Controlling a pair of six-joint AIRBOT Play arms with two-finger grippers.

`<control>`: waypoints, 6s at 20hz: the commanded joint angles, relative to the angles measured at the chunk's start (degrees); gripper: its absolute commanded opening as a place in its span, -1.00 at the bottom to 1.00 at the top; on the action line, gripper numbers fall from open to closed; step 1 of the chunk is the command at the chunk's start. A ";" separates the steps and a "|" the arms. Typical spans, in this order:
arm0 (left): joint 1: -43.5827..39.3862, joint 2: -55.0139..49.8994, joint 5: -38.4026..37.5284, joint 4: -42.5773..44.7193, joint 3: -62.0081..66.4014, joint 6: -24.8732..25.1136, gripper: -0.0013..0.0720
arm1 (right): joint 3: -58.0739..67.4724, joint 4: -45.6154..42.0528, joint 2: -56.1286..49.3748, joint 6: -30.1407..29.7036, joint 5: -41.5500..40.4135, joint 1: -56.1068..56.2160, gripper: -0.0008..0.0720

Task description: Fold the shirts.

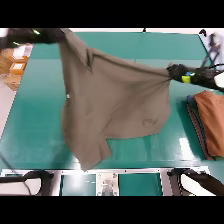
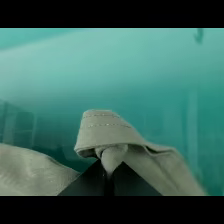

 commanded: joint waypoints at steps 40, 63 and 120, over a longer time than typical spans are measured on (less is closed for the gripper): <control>26.73 13.22 -21.27 0.57 -51.74 5.99 -0.90 | -16.72 6.51 6.27 -5.64 37.09 -24.96 -0.01; 26.86 35.17 -21.05 -19.50 -14.75 9.64 -0.90 | 6.88 31.34 15.98 -9.88 25.94 -17.64 -0.94; 21.14 -3.76 -20.24 -3.50 -44.09 9.68 0.98 | -26.45 24.83 -0.13 -27.87 30.53 -41.97 -0.06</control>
